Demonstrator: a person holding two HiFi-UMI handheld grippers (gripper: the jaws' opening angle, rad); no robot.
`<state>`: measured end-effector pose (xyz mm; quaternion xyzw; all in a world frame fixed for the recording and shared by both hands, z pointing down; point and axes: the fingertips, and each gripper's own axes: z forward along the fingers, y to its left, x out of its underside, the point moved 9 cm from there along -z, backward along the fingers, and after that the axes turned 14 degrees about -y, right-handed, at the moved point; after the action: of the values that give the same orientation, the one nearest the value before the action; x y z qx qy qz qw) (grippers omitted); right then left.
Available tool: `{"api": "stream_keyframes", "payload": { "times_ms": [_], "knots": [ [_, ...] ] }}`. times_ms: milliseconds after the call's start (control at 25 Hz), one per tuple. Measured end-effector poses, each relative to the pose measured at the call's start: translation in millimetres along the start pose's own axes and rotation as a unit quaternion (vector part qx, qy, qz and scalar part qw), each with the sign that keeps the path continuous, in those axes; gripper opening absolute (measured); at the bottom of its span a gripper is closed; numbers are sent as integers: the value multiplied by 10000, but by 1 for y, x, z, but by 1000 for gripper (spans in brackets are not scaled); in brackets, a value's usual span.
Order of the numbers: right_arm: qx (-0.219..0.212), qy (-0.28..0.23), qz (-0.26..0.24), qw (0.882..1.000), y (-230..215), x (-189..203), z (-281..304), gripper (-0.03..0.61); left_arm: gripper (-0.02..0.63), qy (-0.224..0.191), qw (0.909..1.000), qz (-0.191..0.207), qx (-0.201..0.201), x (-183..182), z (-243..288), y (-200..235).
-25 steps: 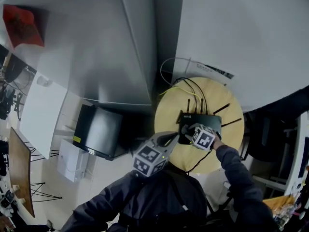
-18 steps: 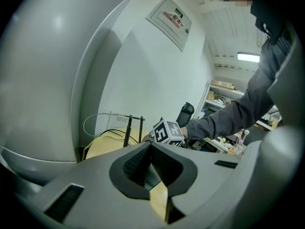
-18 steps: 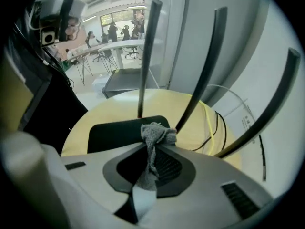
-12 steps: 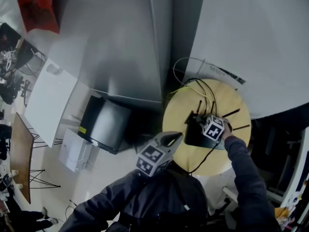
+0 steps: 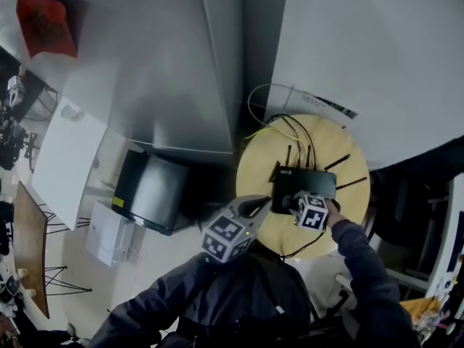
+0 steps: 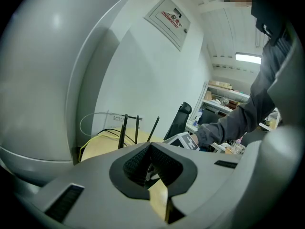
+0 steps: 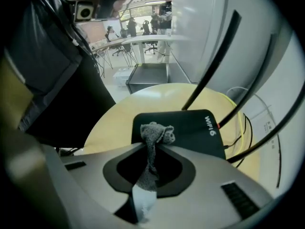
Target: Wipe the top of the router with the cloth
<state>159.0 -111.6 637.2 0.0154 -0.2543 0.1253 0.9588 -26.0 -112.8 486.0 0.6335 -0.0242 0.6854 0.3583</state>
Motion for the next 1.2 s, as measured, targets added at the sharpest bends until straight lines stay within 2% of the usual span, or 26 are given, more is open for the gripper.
{"api": "stream_keyframes", "payload": {
  "times_ms": [200,320,480,600,760,1000,1200],
  "knots": [
    [-107,-103,231,9996,32,11,-1,72,2,61,9998,24,207,2,7,-8],
    [-73,-231,484,9985,35,18,-3,72,2,91,9995,43,291,2,10,-13],
    [538,-500,756,9944,1,22,-18,72,2,97,9995,69,297,3,10,-15],
    [956,-352,770,9918,-34,29,-27,72,2,96,9997,71,226,2,8,-13],
    [1253,-100,774,9890,-71,40,-30,72,2,66,9999,81,103,-1,5,-8],
    [1383,103,583,9886,-95,50,-23,72,2,53,9999,44,-81,-1,1,-1],
    [1067,64,728,9916,-90,52,-17,72,2,61,9999,27,-131,-2,3,2]
  ]
}}
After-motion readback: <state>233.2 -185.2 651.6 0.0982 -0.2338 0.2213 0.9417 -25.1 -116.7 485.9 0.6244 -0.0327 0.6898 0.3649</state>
